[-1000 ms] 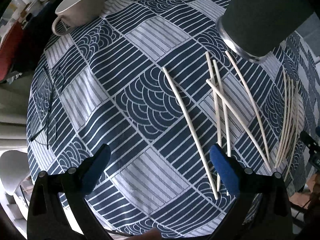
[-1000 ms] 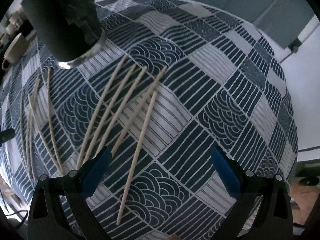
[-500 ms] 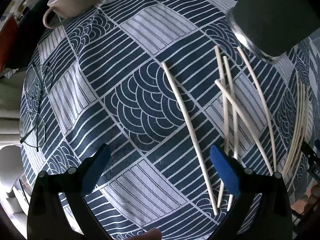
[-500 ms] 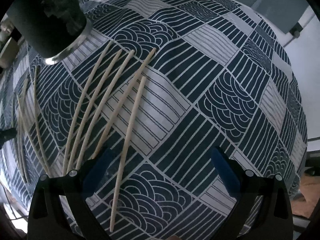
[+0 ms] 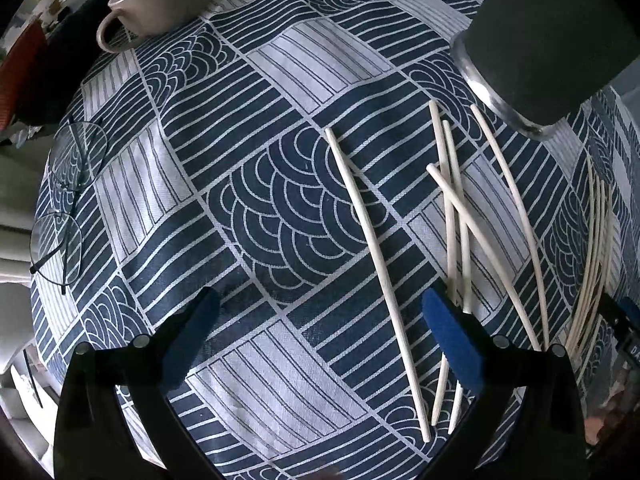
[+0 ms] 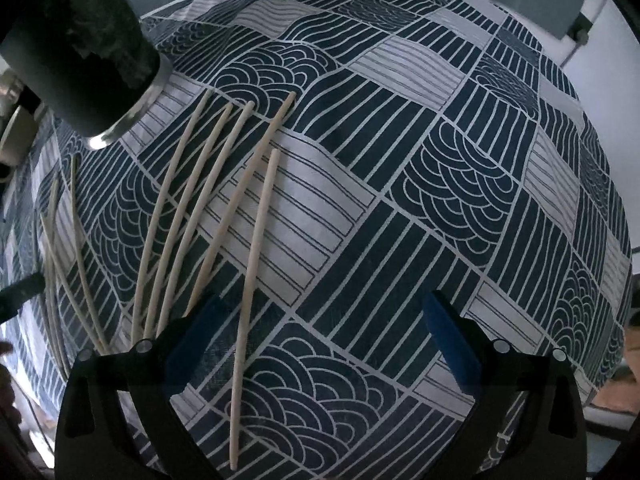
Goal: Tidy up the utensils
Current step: 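Lower both grippers and close each on a single wooden stick, then lift the left stick toward the black cup while the right gripper carries its stick there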
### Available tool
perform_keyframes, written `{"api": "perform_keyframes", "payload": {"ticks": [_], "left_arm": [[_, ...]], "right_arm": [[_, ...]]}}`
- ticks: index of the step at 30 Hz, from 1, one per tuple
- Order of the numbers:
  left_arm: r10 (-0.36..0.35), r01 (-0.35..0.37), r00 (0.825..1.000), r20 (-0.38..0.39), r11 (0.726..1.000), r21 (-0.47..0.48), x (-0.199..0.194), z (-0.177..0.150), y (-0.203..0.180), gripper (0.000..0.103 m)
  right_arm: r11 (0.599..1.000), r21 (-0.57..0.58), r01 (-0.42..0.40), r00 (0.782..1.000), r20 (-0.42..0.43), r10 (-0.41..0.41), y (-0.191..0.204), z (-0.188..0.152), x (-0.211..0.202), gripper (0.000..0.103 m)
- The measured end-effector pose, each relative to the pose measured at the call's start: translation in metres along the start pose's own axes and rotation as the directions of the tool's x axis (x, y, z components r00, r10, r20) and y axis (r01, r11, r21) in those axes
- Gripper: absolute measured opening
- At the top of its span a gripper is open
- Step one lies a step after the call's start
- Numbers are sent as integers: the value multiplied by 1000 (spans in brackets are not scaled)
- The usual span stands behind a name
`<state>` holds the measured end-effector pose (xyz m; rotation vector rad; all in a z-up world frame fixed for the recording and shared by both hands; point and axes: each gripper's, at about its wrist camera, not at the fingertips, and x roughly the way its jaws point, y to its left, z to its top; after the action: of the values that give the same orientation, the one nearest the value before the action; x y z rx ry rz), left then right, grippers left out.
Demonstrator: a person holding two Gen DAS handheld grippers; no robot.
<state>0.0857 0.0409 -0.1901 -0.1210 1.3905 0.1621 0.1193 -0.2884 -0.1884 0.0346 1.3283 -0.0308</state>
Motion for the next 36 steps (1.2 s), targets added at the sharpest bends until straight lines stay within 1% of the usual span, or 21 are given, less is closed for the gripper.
{"api": "perform_keyframes", "payload": {"ticks": [1,4,5,6,7,8,9,10,11,13,14,15,17,18,19,21,23,25,30,33,36], "left_arm": [[-2,2,1000,2,1000,9,-1,3,0,99],[-3,3,1000,12,1000,21,-2,-2,-3,99],[-4,3,1000,14,1000,28,-8,-4,-7,97],[-5,4,1000,17,999,33,-16,-10,-7,94],[-7,6,1000,19,999,42,-17,-12,-5,88],[-7,6,1000,14,999,47,-20,-11,-1,86],[-7,7,1000,10,999,39,-21,-11,3,77],[-6,6,1000,9,1000,28,-22,-11,8,67],[-4,4,1000,8,1000,25,-24,-12,12,62],[-7,7,1000,13,1000,29,-25,-14,20,39],[-10,9,1000,12,999,31,-24,-16,29,30],[-11,10,1000,6,1000,25,-23,-17,37,8],[-40,40,999,-8,999,10,-22,-17,51,6],[-28,28,1000,-12,999,20,-21,-18,55,5],[-18,19,1000,-13,999,31,-20,-18,58,5],[-17,18,999,-32,999,31,-17,-17,66,5],[-39,39,997,-60,999,-3,-15,-15,77,4],[-42,41,997,-64,999,-18,-13,-11,86,4],[-51,50,998,-45,998,-26,-23,-4,108,4],[-52,52,998,-27,999,-13,-31,8,108,4],[-66,66,998,1,998,-3,-39,22,107,4]], "right_arm": [[1000,-10,1,1000,-1,-1,2,-3,0,96],[1000,-14,5,1000,1,-5,11,-18,-7,95],[1000,-20,2,1000,1,-2,12,-18,-8,92],[1000,-29,0,1000,4,0,12,-20,-10,89],[1000,-31,-1,1000,8,1,11,-23,-14,77],[999,-33,-1,1000,14,2,8,-25,-17,61],[999,-38,-4,1000,19,4,4,-25,-21,52],[999,-41,-6,1000,20,6,1,-26,-23,39],[999,-45,-4,1000,21,5,-5,-28,-24,26],[999,-46,-7,1000,17,8,-14,-31,-26,15],[999,-50,-13,1000,11,14,-17,-30,-26,12],[999,-50,-19,1000,2,19,-20,-30,-27,10],[999,-40,-29,1000,-11,28,-19,-25,-30,6],[999,-39,-11,1000,-15,10,-18,-23,-31,4],[999,-38,-10,1000,-23,9,-20,-20,-30,4],[999,-17,-27,999,-44,27,-27,-22,-32,4],[999,6,-48,997,-56,48,-34,-24,-34,4],[997,25,-68,996,-58,69,-43,-23,-36,4],[993,36,-114,993,-5,115,-47,-17,-58,4],[990,19,-142,989,33,142,-47,-4,-72,4],[989,-13,-146,987,69,146,-36,1,-84,4]]}}
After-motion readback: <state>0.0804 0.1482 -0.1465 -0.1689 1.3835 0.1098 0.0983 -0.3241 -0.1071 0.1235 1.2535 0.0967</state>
